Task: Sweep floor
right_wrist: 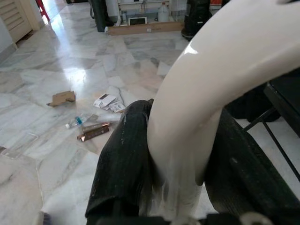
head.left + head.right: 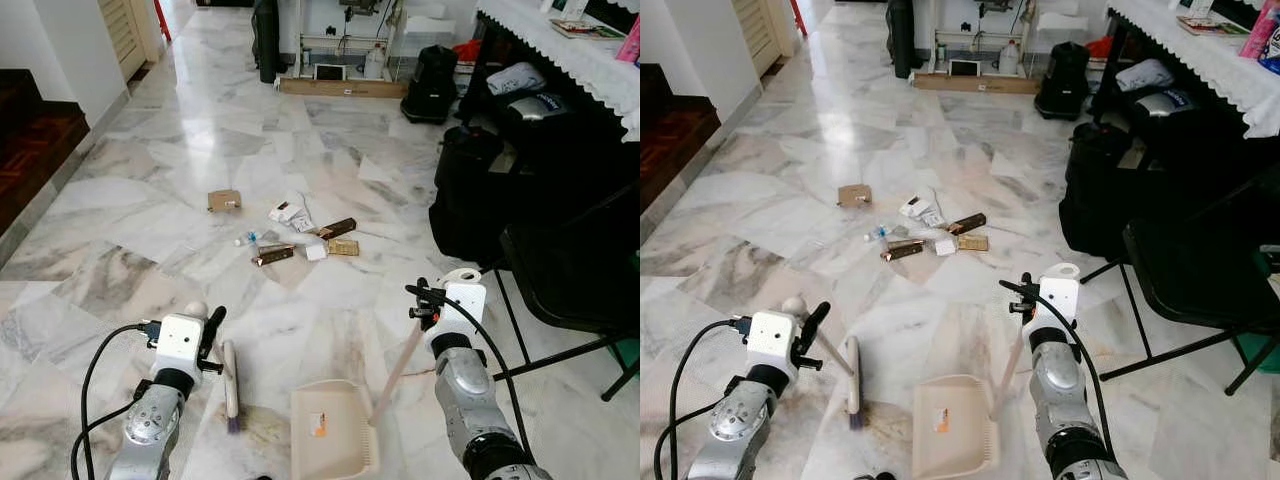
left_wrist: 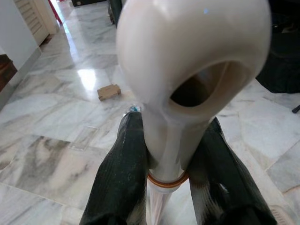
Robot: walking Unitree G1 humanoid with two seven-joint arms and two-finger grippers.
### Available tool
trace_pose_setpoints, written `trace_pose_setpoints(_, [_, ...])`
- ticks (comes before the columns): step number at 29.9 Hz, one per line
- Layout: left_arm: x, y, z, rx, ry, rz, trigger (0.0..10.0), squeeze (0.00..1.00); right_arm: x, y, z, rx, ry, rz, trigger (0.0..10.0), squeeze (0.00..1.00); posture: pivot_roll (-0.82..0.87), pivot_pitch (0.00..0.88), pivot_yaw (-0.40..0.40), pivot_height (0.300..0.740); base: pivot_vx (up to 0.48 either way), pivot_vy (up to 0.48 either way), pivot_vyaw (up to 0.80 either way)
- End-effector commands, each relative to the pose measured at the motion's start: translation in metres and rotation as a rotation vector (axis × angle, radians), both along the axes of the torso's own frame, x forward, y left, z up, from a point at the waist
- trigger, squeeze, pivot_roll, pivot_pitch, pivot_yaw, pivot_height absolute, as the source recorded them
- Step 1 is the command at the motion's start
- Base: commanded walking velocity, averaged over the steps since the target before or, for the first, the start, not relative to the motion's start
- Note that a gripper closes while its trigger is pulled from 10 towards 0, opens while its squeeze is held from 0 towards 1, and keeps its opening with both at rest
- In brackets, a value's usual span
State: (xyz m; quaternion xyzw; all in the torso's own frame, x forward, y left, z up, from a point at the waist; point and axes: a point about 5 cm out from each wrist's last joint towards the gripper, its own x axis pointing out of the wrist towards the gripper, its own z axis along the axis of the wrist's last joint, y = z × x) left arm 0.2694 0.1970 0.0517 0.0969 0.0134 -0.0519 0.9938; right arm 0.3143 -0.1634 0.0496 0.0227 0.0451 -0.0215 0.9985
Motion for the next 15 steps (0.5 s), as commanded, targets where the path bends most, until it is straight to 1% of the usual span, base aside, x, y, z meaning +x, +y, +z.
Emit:
trace_pose_setpoints(1, [0.0023, 0.0006, 0.0073, 0.000, -0.030, 0.005, 10.0, 0.00, 0.0037, 0.0013, 0.0095, 0.004, -0.050, 0.003, 10.0, 0.00, 0.07, 0.069, -0.017, 0.740, 0.000, 0.000, 0.00])
trace_pose_setpoints(12, [0.0028, 0.0007, 0.0081, -0.001, -0.032, 0.003, 10.0, 0.00, 0.0035, 0.0030, 0.0088, 0.009, -0.047, 0.007, 10.0, 0.00, 0.07, 0.068, -0.016, 0.740, 0.000, 0.000, 0.00])
trace_pose_setpoints(15, [0.0032, 0.0005, 0.0084, 0.000, -0.032, 0.002, 10.0, 0.00, 0.0037, 0.0032, 0.0089, 0.010, -0.047, 0.008, 10.0, 0.00, 0.07, 0.069, -0.016, 0.740, 0.246, 0.000, 0.00])
